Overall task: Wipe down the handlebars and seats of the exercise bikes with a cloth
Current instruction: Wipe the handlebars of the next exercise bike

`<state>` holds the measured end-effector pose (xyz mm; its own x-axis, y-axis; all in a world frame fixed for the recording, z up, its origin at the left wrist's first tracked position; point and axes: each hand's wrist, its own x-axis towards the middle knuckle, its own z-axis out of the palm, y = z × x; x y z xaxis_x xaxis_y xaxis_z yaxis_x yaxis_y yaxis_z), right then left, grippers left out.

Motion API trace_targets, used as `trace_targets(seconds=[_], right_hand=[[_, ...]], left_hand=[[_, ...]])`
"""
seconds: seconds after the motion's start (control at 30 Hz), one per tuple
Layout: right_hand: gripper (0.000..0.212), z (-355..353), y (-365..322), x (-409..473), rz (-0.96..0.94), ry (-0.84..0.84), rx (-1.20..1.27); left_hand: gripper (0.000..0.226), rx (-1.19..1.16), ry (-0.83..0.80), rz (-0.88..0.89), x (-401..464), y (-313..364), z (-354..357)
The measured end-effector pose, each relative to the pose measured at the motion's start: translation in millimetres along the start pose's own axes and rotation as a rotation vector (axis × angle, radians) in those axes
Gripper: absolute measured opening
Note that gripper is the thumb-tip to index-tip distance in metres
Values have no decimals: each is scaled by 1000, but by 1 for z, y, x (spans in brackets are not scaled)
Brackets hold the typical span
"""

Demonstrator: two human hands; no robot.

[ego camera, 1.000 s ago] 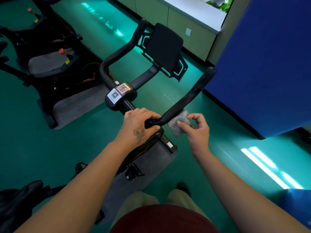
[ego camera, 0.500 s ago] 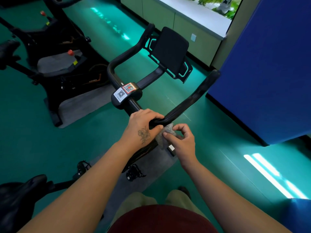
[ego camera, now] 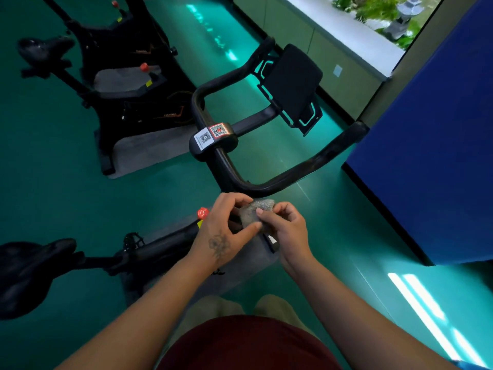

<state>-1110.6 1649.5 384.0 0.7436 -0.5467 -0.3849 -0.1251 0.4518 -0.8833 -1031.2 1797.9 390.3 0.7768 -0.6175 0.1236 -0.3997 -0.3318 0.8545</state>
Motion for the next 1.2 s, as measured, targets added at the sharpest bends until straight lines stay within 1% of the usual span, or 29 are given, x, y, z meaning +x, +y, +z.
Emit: trace_targets(seconds=[0.07,0.13,0.2,0.3,0.33,0.43,0.57,0.6,0.7,0.77,0.87,0.93,1.0,1.1,1.2], right_hand=[[36,1,-1,0,28,-55,-14],[34,-1,-3,1,50,-97,-64],[31,-5,-4,4,75,-104,-99],[19,-10,-5,9,159,-101,-68],[18,-10,-6,10,193,-124,-66],[7,-11,-11,10,256,-200,-93],[5,-16,-15,10,283,-291,-103],[6,-17,-17,10,287,-316,-110],[11,-22,-23,13,284,-391,-169],[13,-25,-25,14,276,-419,-215],[17,-27,-29,13,259,-484,-302],[18,-30,-32,13,267,-522,-324],[19,-32,-35,15,282,-531,-318],[24,-31,-41,18,285,-535,-337],[23,-26,-45,21,227,-572,-423]], left_hand=[[45,-44,39,-65,-4,-1,5],[46,-86,126,-134,-7,-2,9],[44,-109,213,-172,-11,-5,12],[42,-175,287,-209,-17,-4,17],[39,-181,316,-219,-19,-2,19],[27,-109,403,-239,-22,1,25],[6,-63,453,-224,-26,10,35],[11,-72,460,-228,-27,12,38],[42,-24,447,-246,-30,12,47],[52,45,465,-261,-32,10,52],[50,74,540,-269,-34,11,57],[47,83,546,-257,-35,13,60],[46,106,538,-256,-36,18,60],[48,113,481,-221,-35,21,56],[47,59,461,-225,-32,20,49]])
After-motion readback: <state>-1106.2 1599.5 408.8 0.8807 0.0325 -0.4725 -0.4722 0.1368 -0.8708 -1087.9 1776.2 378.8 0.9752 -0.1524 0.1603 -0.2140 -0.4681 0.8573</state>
